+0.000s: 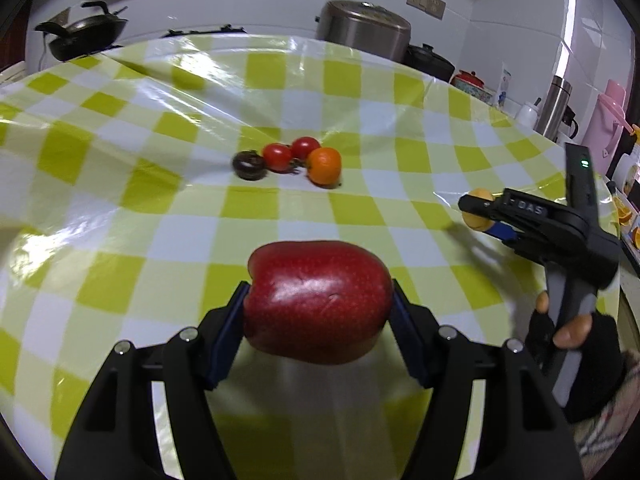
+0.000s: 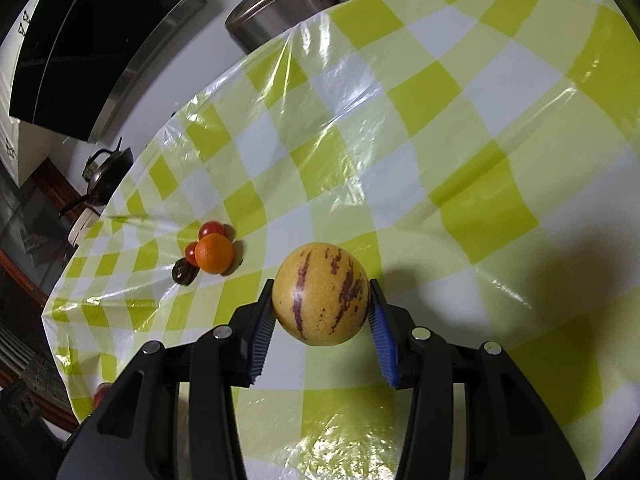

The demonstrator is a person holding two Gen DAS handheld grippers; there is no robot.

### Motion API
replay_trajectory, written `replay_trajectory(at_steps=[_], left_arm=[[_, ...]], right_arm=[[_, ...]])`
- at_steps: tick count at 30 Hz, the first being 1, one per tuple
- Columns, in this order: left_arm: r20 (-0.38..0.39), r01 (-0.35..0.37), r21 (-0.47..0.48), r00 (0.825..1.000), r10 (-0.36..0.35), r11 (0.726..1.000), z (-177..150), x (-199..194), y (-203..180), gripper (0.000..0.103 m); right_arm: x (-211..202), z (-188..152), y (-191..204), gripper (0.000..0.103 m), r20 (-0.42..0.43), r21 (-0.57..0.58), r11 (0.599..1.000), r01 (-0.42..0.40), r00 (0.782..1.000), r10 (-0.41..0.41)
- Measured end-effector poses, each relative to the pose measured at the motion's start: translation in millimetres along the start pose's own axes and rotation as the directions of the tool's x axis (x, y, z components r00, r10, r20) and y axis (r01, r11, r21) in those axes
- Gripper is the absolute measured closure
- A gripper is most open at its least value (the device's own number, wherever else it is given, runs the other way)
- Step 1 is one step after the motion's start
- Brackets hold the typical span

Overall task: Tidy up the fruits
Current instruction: 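Carry the red apple and pepino toward the white box with both tools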

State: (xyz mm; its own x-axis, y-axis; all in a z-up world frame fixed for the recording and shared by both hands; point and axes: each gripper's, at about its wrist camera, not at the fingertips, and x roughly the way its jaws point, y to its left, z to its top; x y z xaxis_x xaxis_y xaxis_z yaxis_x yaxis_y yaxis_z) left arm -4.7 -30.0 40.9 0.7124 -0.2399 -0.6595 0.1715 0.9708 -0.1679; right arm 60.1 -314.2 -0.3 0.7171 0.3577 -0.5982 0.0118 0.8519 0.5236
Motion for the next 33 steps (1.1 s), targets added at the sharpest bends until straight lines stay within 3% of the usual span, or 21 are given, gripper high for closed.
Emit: replay_trajectory(at_steps=[5,10,17,23,29,33], left_arm=[[0.022,-0.013,-0.001,1.0,0.013,1.0,-16.7,-27.5,10.1,0.036],[0.029,-0.029,-0.008,0.999,0.029,1.0,-28.9,-47.6,27.6,0.036],[0.062,-0.052,-0.038,0.997,0.054,0.998,-39.5,-74.8,53.0,0.036],[0.078,-0.069,-0.049,0.994,0.073,0.996,-53.6,-96.5,69.5,0.036],[0.107,-0.096,-0.071,0.989,0.103,0.993,-74.3,-135.6,94.6,0.036],[0.133,-0.125,-0.099,0.981,0.138,0.987,-93.5,-172.7,116.6,0.036]], right_arm=[[0.1,-2.0,7.4,0.058,-0.031,-0.025,0.999,-0.039,0.999,0.038],[-12.4,-25.9,26.4,0.058,-0.061,-0.016,0.994,-0.106,0.993,0.105],[-39.6,-71.0,90.8,0.058,-0.132,-0.117,0.969,-0.22,0.97,0.204],[-52.7,-112.7,142.8,0.058,-0.193,-0.215,0.939,-0.269,0.954,0.229],[-60.8,-151.7,192.3,0.058,-0.258,-0.275,0.895,-0.35,0.924,0.282],[-67.3,-183.5,234.4,0.058,-0.32,-0.329,0.845,-0.423,0.891,0.321]])
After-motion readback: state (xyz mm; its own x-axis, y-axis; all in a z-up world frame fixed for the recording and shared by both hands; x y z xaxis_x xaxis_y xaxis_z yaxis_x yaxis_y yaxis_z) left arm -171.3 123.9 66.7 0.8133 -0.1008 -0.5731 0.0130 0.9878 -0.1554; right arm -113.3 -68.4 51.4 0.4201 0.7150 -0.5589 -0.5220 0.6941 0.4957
